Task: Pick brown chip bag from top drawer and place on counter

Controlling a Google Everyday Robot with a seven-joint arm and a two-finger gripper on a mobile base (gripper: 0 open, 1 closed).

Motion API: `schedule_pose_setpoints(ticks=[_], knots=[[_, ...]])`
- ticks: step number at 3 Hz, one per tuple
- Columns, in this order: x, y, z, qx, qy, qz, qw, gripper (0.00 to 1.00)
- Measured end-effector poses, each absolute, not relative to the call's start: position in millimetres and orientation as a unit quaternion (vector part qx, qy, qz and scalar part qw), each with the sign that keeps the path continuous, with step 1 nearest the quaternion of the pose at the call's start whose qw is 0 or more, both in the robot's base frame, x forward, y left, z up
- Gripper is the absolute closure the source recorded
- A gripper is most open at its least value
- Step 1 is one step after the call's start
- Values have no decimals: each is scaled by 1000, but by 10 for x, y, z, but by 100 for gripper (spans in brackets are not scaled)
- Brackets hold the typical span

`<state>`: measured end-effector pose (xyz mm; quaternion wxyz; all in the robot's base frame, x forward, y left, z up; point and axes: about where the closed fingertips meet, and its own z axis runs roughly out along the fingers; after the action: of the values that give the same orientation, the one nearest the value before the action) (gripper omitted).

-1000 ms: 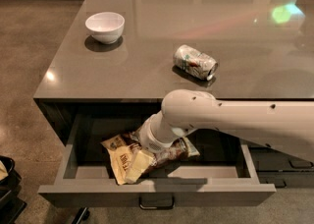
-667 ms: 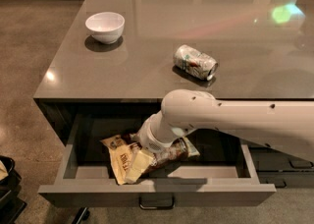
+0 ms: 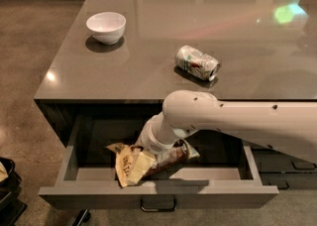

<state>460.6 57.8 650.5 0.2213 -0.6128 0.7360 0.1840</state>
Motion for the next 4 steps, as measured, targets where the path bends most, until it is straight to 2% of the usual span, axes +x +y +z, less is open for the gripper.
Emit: schedule_pose_setpoints(ticks=[2, 3, 4], knots=[[4602, 518, 7166, -626, 714, 171, 264, 100], [4432, 331, 7795, -615, 708, 139, 317, 100], [3988, 37, 8231, -592, 719, 117, 345, 100]])
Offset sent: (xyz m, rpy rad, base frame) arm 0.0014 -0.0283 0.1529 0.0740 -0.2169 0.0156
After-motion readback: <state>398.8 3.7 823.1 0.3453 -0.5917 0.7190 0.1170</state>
